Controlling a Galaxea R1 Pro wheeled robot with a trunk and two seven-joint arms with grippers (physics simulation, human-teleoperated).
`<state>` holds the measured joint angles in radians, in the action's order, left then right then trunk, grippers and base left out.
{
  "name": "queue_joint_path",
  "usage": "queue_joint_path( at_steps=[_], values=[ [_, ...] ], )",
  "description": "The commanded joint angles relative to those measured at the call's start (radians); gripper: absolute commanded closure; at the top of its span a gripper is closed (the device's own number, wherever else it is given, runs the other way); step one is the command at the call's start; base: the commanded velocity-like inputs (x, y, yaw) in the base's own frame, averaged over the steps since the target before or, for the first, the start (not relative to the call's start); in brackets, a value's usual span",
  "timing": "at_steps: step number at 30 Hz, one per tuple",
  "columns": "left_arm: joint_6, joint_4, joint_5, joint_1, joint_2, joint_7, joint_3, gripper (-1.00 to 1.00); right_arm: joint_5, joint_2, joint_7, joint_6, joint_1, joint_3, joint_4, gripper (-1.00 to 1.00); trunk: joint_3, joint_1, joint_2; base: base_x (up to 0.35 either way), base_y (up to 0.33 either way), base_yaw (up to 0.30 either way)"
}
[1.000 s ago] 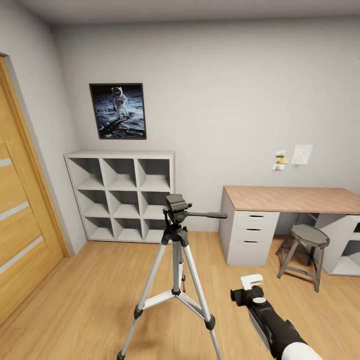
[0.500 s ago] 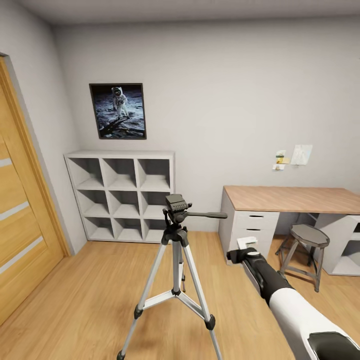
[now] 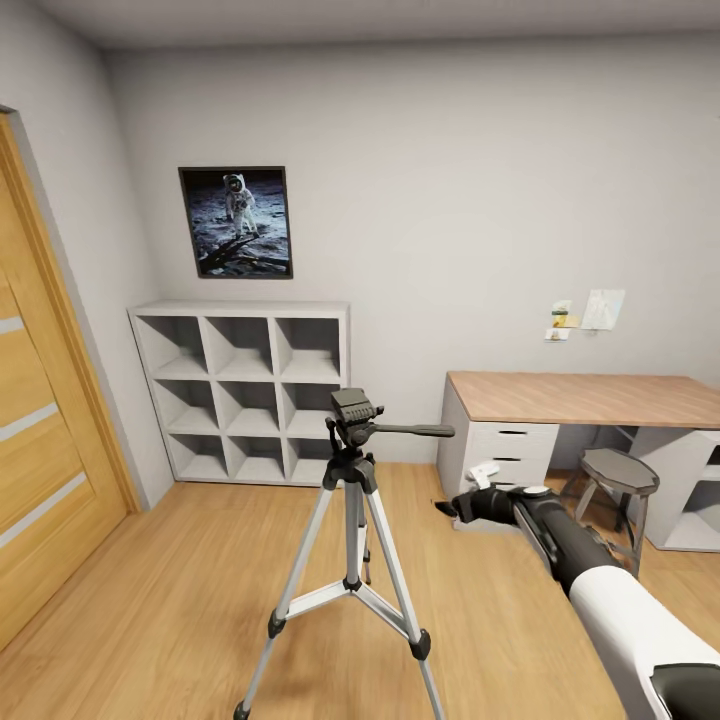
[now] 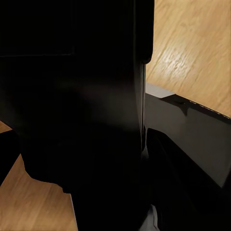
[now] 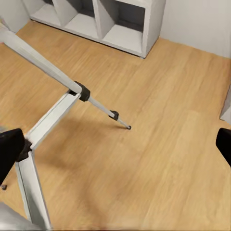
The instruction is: Attach the digital camera to the camera tripod in the bedroom.
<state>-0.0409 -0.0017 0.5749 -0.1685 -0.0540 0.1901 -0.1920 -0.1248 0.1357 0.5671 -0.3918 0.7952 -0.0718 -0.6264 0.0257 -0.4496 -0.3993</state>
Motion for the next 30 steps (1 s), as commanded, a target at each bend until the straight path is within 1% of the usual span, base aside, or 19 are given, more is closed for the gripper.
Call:
queue_joint_path(
  at_steps=[1, 5, 9, 13, 17, 21, 23, 30],
  values=[
    [-0.002, 0.0, 0.008, 0.0, 0.0, 0.002, -0.009, 1.0, -0.023, 0.019, 0.071, 0.001, 0.001, -0.003, -0.002, -1.0, 0.0, 0.0, -0.001, 0.0, 0.0, 0.0],
    [-0.003, 0.0, 0.008, 0.0, 0.0, 0.002, -0.009, 1.0, -0.047, 0.041, 0.175, 0.015, 0.003, -0.004, -0.001, -1.0, 0.0, 0.0, -0.001, 0.0, 0.0, 0.0],
    [-0.003, 0.0, 0.007, 0.0, 0.0, 0.002, -0.009, 1.0, -0.07, 0.053, 0.237, 0.045, 0.004, -0.004, 0.003, -1.0, 0.0, 0.0, -0.001, 0.0, 0.0, 0.0],
    [-0.004, 0.0, 0.007, 0.0, 0.0, 0.002, -0.009, 1.0, -0.081, 0.057, 0.254, 0.063, 0.004, -0.004, 0.029, -1.0, 0.0, 0.0, -0.001, 0.0, 0.0, 0.0],
    [-0.004, 0.0, 0.007, 0.0, 0.0, 0.002, -0.009, 1.0, -0.093, 0.057, 0.261, 0.078, 0.004, -0.004, 0.086, -1.0, 0.0, 0.0, -0.001, 0.0, 0.0, 0.0],
    [-0.004, 0.0, 0.006, 0.0, 0.0, 0.002, -0.009, 1.0, -0.098, 0.051, 0.262, 0.103, 0.004, -0.005, 0.131, -1.0, 0.0, 0.0, -0.001, 0.0, 0.0, 0.0],
    [-0.004, 0.0, 0.006, 0.0, 0.0, 0.002, -0.009, 1.0, -0.105, 0.044, 0.259, 0.129, 0.004, -0.006, 0.168, -1.0, 0.0, 0.0, -0.001, 0.0, 0.0, 0.0],
    [-0.004, 0.0, 0.006, 0.0, 0.001, 0.002, -0.009, 1.0, -0.146, 0.033, 0.254, 0.184, 0.004, -0.008, 0.239, -1.0, 0.0, 0.0, -0.001, 0.0, 0.0, 0.0]
  ],
)
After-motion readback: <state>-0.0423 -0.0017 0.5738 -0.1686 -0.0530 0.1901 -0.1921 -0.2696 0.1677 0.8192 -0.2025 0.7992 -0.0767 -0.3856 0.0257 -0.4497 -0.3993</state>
